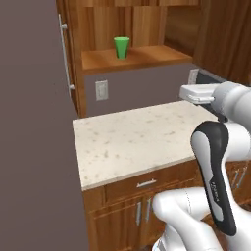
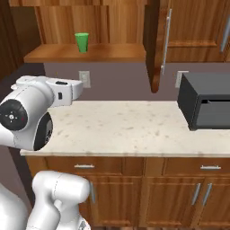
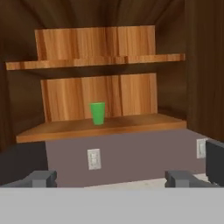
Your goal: Open the cabinet directly in front. Then move the liquor and the cup to the dining counter with the jar on it.
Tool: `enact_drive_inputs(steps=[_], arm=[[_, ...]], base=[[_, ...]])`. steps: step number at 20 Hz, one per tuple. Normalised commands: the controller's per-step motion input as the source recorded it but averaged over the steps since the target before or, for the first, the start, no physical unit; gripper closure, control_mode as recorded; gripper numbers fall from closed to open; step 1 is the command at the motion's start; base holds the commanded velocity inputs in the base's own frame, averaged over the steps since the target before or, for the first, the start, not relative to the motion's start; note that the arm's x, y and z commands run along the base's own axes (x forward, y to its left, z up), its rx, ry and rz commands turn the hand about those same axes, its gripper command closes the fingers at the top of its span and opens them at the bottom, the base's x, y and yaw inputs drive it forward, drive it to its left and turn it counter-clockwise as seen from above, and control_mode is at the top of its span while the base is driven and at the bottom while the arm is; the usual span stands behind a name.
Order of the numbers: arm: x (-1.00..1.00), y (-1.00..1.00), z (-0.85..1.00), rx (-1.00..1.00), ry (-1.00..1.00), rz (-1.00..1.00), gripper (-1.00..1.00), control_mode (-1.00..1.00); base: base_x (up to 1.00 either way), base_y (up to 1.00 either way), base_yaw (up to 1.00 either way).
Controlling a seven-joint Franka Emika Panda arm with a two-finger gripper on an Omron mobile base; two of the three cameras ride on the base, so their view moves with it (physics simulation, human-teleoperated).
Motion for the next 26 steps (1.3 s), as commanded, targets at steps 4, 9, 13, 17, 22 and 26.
enact_drive_inputs(steps=[4,9,13,17,22,26], arm=[[0.0,0.0,0.0,0.0,0.0,0.0,-1.0,1.0],[0.0,0.0,0.0,0.0,0.0,0.0,-1.0,1.0],[0.0,0.0,0.0,0.0,0.0,0.0,-1.0,1.0],[0.0,0.0,0.0,0.0,0.0,0.0,-1.0,1.0],[0.0,0.0,0.0,0.0,0.0,0.0,-1.0,1.0],[0.0,0.0,0.0,0.0,0.0,0.0,-1.0,1.0]], base=[[0.76,-0.18,0.07],[0.19,0.34,0.16],[0.0,0.16,0.07],[0.29,0.0,0.0],[0.85,0.0,0.0],[0.11,0.0,0.0]])
